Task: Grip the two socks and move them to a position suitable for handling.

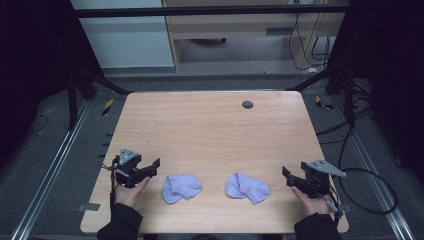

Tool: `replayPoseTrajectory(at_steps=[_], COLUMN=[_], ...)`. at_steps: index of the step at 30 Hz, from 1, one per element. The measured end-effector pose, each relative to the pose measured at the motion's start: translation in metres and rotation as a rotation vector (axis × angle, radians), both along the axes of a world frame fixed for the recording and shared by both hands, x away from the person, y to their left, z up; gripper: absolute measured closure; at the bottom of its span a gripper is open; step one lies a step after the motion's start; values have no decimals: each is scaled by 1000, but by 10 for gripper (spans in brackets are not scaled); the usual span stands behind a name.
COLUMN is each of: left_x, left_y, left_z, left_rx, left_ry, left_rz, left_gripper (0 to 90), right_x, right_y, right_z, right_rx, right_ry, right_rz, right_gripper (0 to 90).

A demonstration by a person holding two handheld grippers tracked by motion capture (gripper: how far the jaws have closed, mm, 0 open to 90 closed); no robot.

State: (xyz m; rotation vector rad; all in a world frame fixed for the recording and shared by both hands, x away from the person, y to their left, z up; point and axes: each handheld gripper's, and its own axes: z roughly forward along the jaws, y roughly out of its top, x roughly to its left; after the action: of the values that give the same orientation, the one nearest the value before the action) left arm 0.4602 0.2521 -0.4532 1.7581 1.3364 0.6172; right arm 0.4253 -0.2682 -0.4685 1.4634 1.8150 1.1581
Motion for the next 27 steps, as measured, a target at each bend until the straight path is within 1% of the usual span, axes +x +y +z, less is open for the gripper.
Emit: replayPoseTrajectory(at_steps=[1, 4, 5, 6, 7, 12, 14, 15, 17, 19, 21, 23, 24, 25, 27], left_x=[0, -5, -7, -11, -11, -20, -23, -24, -26, -29, -32, -33, -35, -35, -35], left_y=[0, -13, -18, -28, -28, -51, -58, -62, -69, -76, -83, -89, -96, -96, -102], left_z=[0, 2, 3, 4, 4, 4, 4, 4, 3, 3, 2, 1, -1, -1, -3], left_rx=[0, 6, 5, 22, 22, 44, 53, 52, 41, 48, 51, 60, 74, 74, 82], left_ry=[0, 4, 1, -10, -10, -20, -25, -24, -20, -23, -26, -20, -17, -17, -11], left_rz=[0, -34, -40, -65, -65, -116, -139, -148, -167, -190, -206, -221, -236, -236, -248], left_gripper=[250, 252, 252, 255, 256, 259, 259, 260, 260, 262, 267, 271, 274, 274, 276], right_x=[0, -2, -3, -5, -5, -7, -7, -6, -6, -6, -7, -8, -10, -10, -11], right_y=[0, 3, 4, 7, 7, 14, 16, 19, 20, 23, 24, 26, 29, 29, 32], right_z=[0, 1, 1, 1, 1, 0, 0, 2, 3, 6, 7, 8, 8, 8, 6], right_rx=[0, -5, -15, -43, -43, -96, -90, -76, -66, -60, -61, -61, -73, -73, -87], right_ry=[0, -3, -3, -10, -10, -2, -4, 1, 7, 13, 6, 0, 2, 2, 4], right_rz=[0, 21, 32, 53, 53, 104, 115, 123, 132, 158, 167, 184, 201, 201, 226], right_gripper=[259, 258, 273, 312, 312, 336, 330, 321, 317, 307, 307, 329, 365, 365, 390])
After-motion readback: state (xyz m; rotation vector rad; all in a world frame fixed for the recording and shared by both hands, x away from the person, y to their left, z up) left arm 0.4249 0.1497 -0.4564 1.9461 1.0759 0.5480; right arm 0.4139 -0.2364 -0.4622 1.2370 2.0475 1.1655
